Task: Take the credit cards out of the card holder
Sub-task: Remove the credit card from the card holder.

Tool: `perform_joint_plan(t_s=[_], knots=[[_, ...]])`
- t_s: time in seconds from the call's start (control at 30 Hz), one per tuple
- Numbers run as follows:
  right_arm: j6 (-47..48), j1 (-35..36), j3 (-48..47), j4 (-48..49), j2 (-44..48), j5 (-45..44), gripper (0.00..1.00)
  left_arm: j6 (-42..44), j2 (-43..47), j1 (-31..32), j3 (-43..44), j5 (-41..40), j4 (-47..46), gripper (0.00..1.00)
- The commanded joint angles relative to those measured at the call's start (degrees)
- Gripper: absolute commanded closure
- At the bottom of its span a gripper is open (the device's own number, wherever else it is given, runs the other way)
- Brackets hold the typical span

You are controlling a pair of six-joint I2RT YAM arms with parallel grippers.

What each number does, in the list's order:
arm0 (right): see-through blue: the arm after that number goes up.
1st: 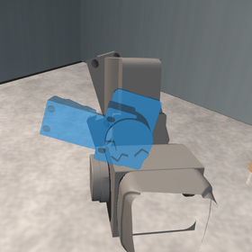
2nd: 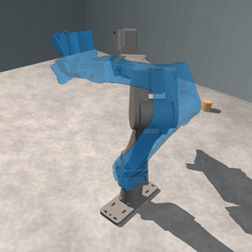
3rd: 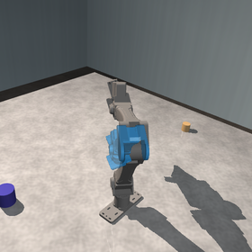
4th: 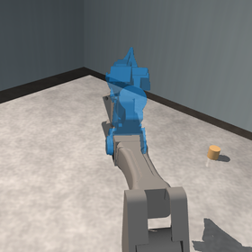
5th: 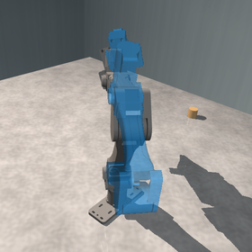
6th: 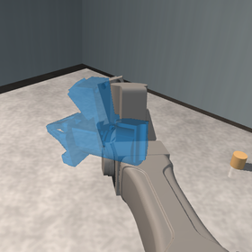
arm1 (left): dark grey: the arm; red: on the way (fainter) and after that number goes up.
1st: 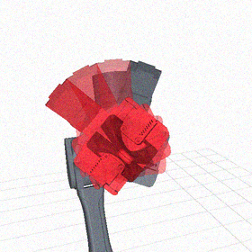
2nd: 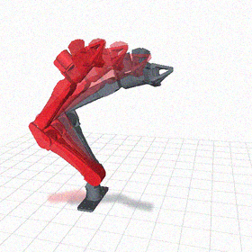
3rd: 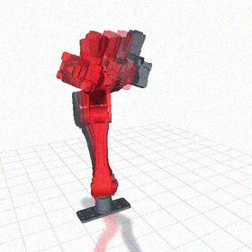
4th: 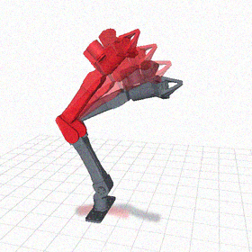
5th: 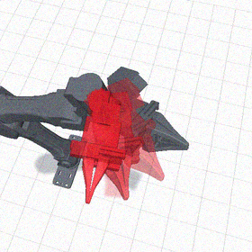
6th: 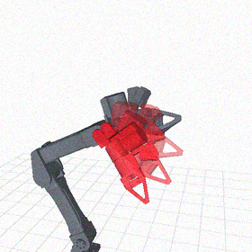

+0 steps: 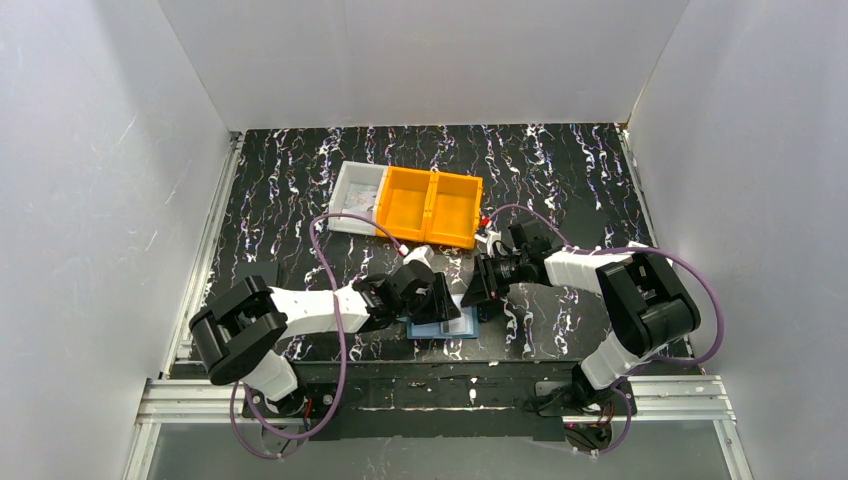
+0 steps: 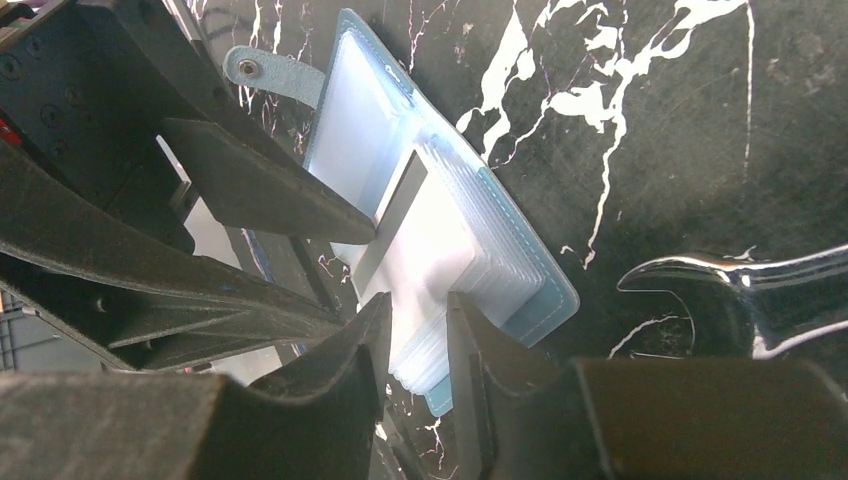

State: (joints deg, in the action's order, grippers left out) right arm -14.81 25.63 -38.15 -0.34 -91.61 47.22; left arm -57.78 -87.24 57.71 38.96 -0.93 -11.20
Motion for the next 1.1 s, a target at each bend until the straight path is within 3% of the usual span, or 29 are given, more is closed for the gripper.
perform_joint_plan(t_s=[0.0,0.17,0.2,0.27,0.67,1.07], knots=[[1.68,0.48,-1.47,-2.48,-1.18,-4.51,0.64,0.34,2.81,-0.32,-2.28,-1.44,1.27,0.53],[2.09,0.48,-1.73,-2.93,-1.31,-5.85,0.65,1.2,5.58,-0.28,-3.5,-2.74,1.52,0.53],[2.19,0.48,-1.75,-2.99,-1.3,-6.11,0.66,1.28,10.79,-0.32,-3.72,-2.84,1.61,0.53],[2.38,0.48,-1.76,-3.09,-1.19,-6.49,0.67,1.34,5.5,-0.46,-4.04,-2.56,1.62,0.53],[3.62,0.48,-2.12,-3.79,-1.3,-8.27,0.76,0.42,3.23,-2.26,-4.2,0.15,-0.59,0.58],[3.65,0.48,-2.28,-3.81,-1.95,-6.18,0.74,-3.69,-0.52,-3.91,-6.58,5.13,-9.58,0.63]])
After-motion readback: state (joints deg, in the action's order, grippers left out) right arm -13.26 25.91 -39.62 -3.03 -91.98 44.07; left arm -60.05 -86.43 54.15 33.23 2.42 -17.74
